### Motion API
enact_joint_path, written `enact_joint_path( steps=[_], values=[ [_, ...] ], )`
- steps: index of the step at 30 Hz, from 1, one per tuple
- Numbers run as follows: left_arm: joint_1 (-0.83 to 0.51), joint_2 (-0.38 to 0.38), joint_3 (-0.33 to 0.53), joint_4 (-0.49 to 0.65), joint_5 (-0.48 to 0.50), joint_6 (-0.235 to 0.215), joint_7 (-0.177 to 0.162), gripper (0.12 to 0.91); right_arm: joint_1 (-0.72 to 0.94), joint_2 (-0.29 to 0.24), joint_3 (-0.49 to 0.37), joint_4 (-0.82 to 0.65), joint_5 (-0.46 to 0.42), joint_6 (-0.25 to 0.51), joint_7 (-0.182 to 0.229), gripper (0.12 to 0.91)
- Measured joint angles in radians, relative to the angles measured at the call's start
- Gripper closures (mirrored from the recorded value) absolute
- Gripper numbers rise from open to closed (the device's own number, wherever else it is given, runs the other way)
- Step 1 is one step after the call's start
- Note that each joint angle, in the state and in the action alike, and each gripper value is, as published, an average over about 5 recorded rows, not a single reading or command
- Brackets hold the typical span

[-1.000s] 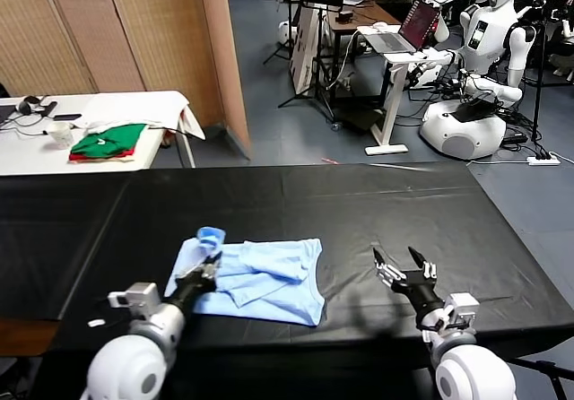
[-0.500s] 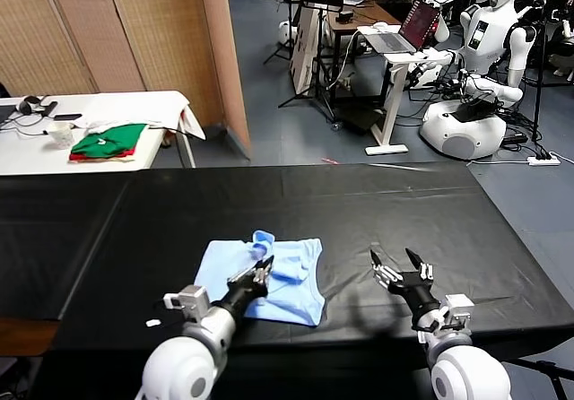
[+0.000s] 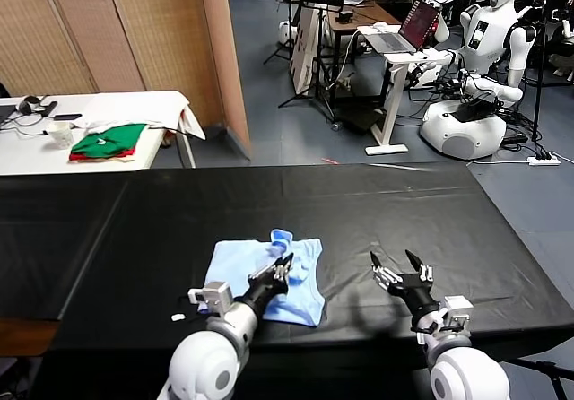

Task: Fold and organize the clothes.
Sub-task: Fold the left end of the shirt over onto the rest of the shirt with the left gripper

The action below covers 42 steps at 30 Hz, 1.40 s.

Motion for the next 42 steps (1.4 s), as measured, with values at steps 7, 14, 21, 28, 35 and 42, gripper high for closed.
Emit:
enact_joint_path(
  steps=[7, 14, 21, 28, 35, 42],
  values=[
    [-0.01, -0.023, 0.02, 0.028, 0.021, -0.01, 0.003, 0.84, -0.002, 0.008, -0.01, -0.002, -0.011, -0.001, -0.001, 0.118],
    [-0.004, -0.028, 0.038, 0.041, 0.033, -0.012, 0.003, 0.84, -0.001, 0.008, -0.012, -0.004, -0.013, -0.001, -0.001, 0.118],
    [0.004, -0.024, 0.059, 0.038, 0.042, -0.012, 0.003, 0.84, -0.002, 0.01, -0.015, -0.004, -0.017, -0.001, -0.001, 0.118],
    [-0.002, -0.038, 0.082, 0.052, 0.048, -0.015, -0.001, 0.84, -0.003, 0.011, -0.017, -0.004, -0.019, -0.002, -0.001, 0.118],
    [-0.023, -0.07, 0.102, 0.081, -0.01, -0.029, 0.004, 0.599, 0.008, 0.008, -0.04, 0.0, -0.022, -0.002, -0.003, 0.118],
    [-0.049, -0.094, 0.118, 0.095, -0.007, -0.035, 0.01, 0.197, 0.012, -0.019, -0.068, 0.011, -0.023, -0.003, -0.005, 0.118]
  ],
)
